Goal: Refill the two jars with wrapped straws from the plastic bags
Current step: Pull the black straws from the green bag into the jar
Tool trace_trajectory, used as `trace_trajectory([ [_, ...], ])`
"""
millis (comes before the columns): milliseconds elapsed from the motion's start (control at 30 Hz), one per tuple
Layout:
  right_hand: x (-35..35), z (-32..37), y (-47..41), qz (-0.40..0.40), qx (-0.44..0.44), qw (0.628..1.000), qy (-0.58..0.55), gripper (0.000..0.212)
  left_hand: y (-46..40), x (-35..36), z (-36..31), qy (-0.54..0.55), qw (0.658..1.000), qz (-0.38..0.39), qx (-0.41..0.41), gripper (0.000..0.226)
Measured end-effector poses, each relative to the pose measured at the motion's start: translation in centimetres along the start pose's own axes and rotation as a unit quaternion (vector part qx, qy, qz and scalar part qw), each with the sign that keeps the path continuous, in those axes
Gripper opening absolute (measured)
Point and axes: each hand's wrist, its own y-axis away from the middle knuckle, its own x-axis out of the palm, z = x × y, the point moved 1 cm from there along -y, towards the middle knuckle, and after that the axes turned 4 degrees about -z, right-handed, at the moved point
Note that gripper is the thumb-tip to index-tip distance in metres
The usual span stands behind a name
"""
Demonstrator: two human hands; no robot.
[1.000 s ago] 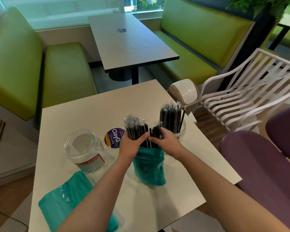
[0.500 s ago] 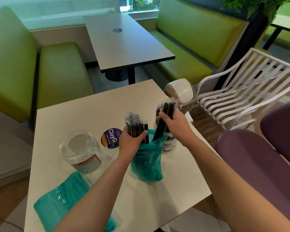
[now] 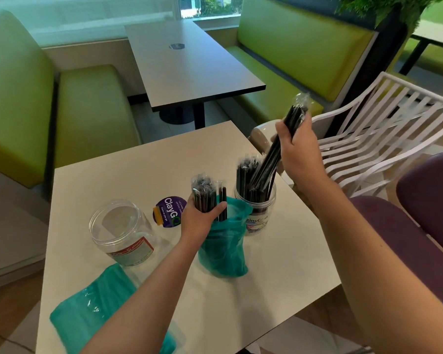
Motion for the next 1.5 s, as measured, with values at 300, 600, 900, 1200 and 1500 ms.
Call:
trace_trajectory([
  [300, 2.7, -4.1, 1.1, 0.102, 0.01, 0.99, 0.096, 0.042, -0.1, -0.2, 0.1, -0.001, 1.0, -0.003, -0.004, 0.07],
  [600, 4.7, -8.3, 3.4, 0.107, 0.081, 0.981, 0.138, 0.036, -0.2, -0.1, 0.3, 0.0, 1.0, -0.007, -0.007, 0.07],
  [900, 5.0, -7.6, 3.2, 0.041, 0.133, 0.989, 0.048, 0.047, -0.5, -0.3, 0.4, -0.001, 1.0, -0.012, -0.014, 0.072],
  [1200, 5.0, -7.8, 4.6, -0.004, 0.148, 0.989, -0.021, 0.068, -0.5, -0.4, 0.4, 0.011, 1.0, -0.011, -0.021, 0.072],
  [1500, 5.0, -6.2, 7.2, -0.002, 0.086, 0.996, 0.012, 0.028, -0.1, -0.4, 0.6, 0.026, 0.999, -0.011, -0.022, 0.07],
])
